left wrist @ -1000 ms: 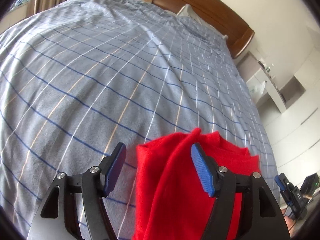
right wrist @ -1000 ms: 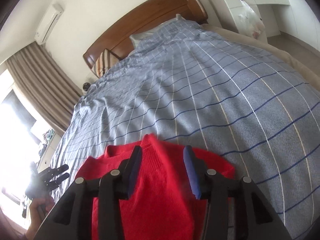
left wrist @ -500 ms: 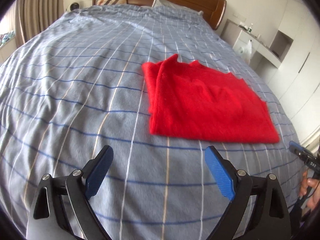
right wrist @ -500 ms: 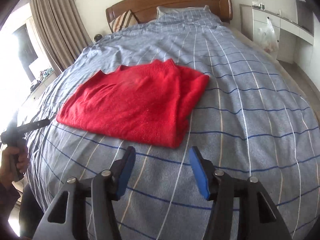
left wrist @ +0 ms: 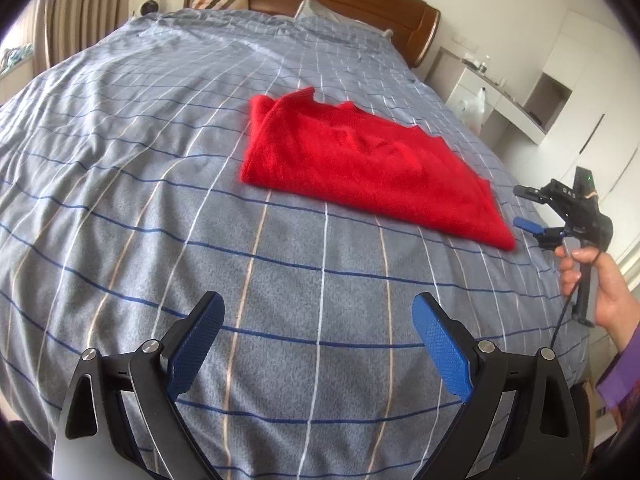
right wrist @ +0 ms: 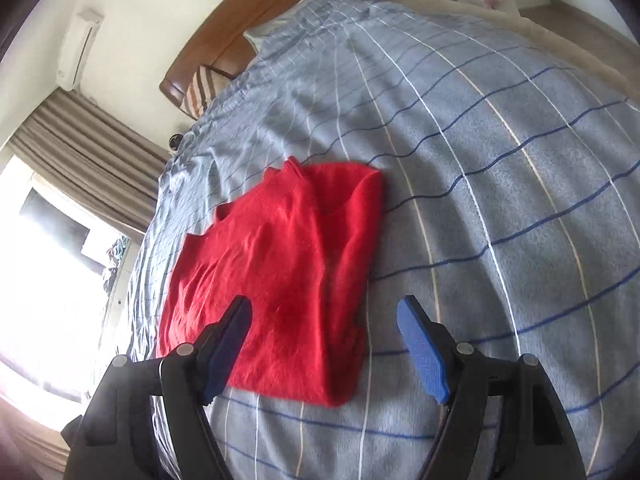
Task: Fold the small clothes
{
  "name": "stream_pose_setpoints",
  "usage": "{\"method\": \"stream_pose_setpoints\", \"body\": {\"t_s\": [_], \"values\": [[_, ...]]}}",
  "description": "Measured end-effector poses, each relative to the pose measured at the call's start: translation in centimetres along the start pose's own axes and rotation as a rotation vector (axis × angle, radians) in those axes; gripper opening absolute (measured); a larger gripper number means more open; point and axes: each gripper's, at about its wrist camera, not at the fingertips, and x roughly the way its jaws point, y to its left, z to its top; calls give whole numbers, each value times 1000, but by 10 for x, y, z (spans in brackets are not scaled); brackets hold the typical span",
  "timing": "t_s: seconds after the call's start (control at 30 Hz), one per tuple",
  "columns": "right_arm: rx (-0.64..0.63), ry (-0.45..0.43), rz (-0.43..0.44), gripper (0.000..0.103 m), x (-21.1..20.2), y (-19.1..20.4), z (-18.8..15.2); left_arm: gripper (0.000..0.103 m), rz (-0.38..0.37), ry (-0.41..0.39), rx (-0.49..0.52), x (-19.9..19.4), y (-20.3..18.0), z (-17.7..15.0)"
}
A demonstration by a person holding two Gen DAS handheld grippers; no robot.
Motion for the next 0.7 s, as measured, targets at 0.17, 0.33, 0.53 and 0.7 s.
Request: {"method": "stream_pose_setpoints", "body": {"t_s": [0.17, 0.33, 0.53, 0.7], "values": [[-7, 82, -36, 70, 54, 4, 0, 96, 3, 1, 8, 19, 12, -2], [-98, 80, -11, 11, 43, 63, 12, 96, 77, -109, 5, 11, 36, -24], [-309, 110, 162, 11, 52, 223, 14, 96, 138, -203, -32, -6, 63, -21], [-427, 195, 193, 18, 125, 300, -30, 96, 164, -187, -128, -4, 92, -25]]}}
